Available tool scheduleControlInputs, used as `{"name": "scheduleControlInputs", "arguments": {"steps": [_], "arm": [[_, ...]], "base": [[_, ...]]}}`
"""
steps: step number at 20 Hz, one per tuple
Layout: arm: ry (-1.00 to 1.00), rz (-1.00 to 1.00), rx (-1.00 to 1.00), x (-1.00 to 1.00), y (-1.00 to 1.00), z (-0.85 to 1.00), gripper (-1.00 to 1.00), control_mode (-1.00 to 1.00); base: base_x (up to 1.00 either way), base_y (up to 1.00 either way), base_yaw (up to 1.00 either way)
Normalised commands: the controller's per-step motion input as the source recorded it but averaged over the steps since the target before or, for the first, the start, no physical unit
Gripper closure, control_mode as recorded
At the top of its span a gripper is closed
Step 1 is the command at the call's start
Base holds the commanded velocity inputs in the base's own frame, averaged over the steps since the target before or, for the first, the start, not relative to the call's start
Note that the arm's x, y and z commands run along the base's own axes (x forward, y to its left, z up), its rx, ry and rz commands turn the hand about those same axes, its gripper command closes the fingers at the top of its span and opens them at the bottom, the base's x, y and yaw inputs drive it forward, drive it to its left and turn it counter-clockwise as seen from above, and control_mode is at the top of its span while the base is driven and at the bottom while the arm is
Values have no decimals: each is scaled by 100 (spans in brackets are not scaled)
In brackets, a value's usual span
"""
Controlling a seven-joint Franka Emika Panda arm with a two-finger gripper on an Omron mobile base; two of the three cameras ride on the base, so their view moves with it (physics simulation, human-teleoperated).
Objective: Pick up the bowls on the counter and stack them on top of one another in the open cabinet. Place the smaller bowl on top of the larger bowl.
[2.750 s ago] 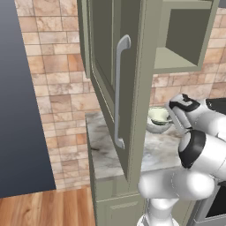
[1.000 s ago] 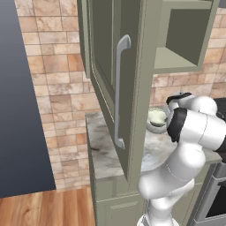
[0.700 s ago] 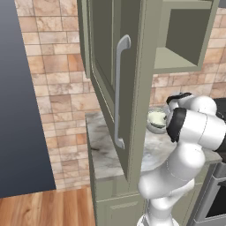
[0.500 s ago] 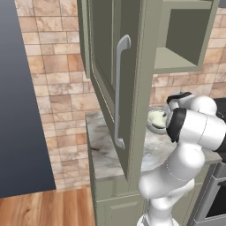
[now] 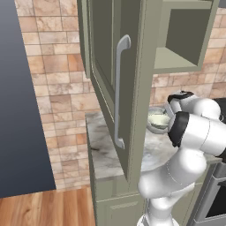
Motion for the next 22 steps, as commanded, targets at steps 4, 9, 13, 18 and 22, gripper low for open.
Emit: {"name": "scheduleControlInputs", "arguments": {"steps": [4, 9, 13, 18, 22], "arm": [[-5, 0, 0, -23, 0, 7, -100, -100], [-4, 0, 0, -35, -3, 1, -100, -100], [-1, 0, 0, -28, -2, 0, -100, -100], [1, 0, 0, -2, 0, 0, -100, -100], [4, 0, -1, 0, 1, -1, -100, -100]], "base": [[0, 0, 0], [0, 0, 0], [0, 0, 0], [0, 0, 0], [0, 0, 0]]}}
